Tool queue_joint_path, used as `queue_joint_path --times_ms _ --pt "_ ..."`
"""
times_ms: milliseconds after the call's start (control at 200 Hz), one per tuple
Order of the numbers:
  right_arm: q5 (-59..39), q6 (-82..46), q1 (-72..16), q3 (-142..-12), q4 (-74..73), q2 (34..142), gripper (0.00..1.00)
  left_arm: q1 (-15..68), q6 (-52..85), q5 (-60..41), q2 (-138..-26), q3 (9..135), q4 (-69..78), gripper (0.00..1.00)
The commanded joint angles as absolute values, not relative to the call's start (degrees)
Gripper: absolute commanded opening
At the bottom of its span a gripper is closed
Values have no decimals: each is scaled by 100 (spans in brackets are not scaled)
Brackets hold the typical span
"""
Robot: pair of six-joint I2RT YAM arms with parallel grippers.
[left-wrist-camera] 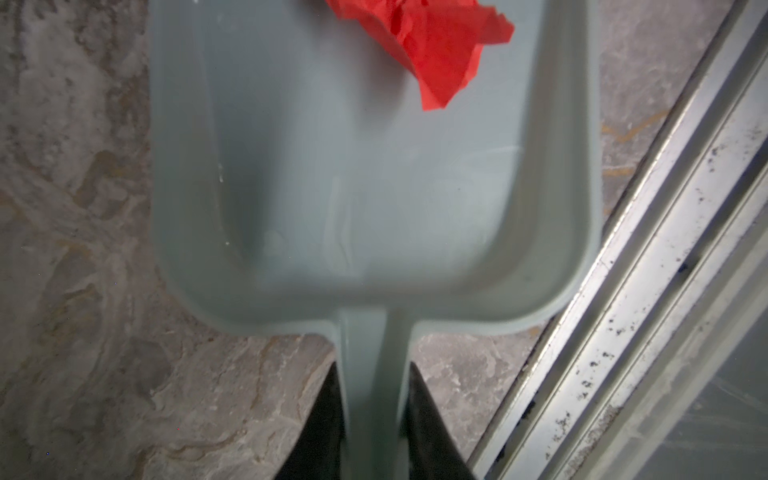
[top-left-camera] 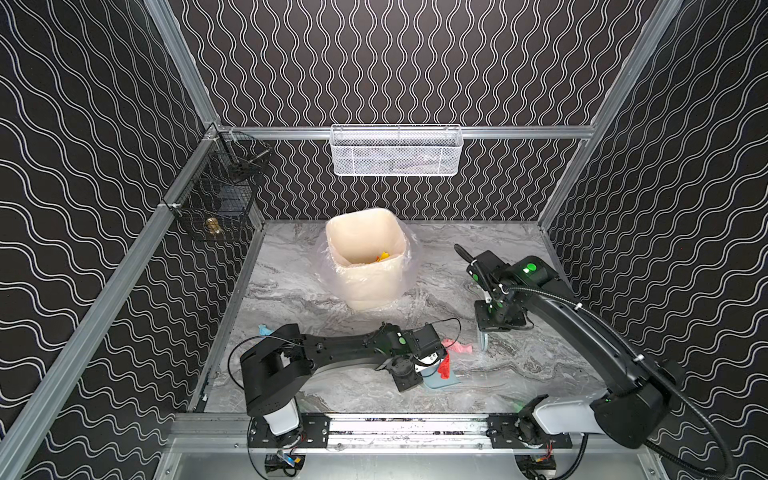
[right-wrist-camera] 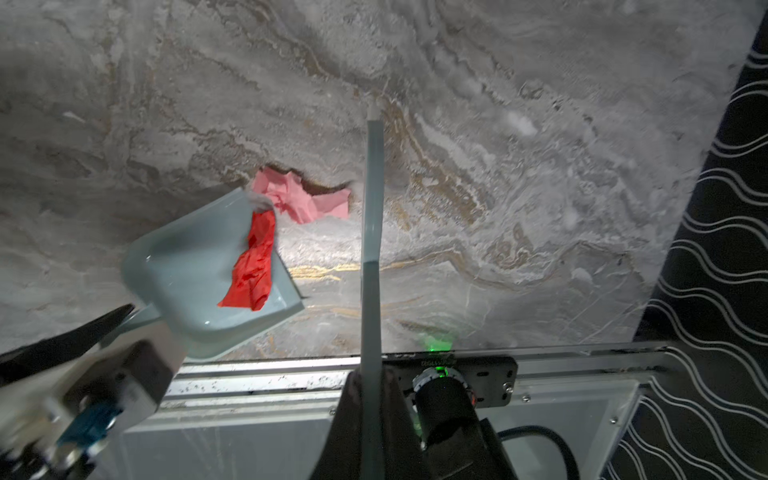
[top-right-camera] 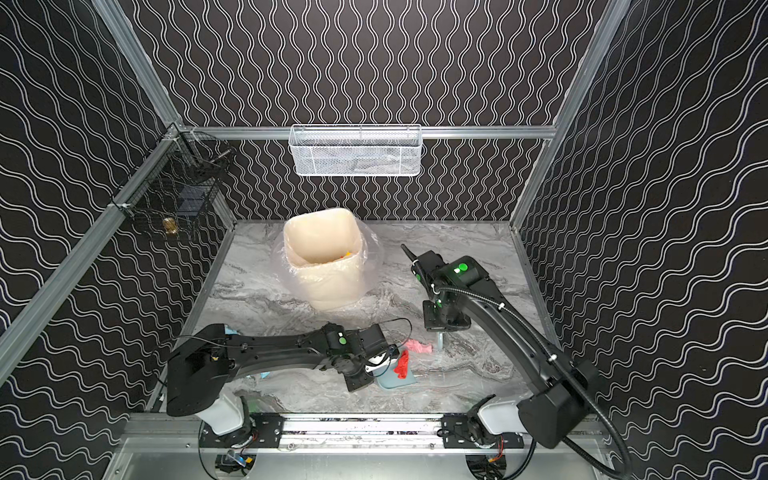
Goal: Sweep away the paper scraps from the table
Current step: 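Sweep the pink and red scraps toward the dustpan with the right-held brush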
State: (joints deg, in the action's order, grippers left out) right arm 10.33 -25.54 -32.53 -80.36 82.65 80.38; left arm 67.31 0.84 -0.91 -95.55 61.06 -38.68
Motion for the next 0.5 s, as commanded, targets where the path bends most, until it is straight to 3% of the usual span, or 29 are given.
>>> queue_joint_path --times_ms 0,285,496 --pt "1122 -1970 -3088 -7944 8060 8206 0 6732 358 -3 -9474 6026 -3863 1" --pt "633 -1729 -3177 -7483 7739 8474 0 6717 457 130 -9615 5913 -3847 1" --pt "346 -1634 -3920 -7327 7688 8525 0 6541 389 172 -9578 5856 -3788 1"
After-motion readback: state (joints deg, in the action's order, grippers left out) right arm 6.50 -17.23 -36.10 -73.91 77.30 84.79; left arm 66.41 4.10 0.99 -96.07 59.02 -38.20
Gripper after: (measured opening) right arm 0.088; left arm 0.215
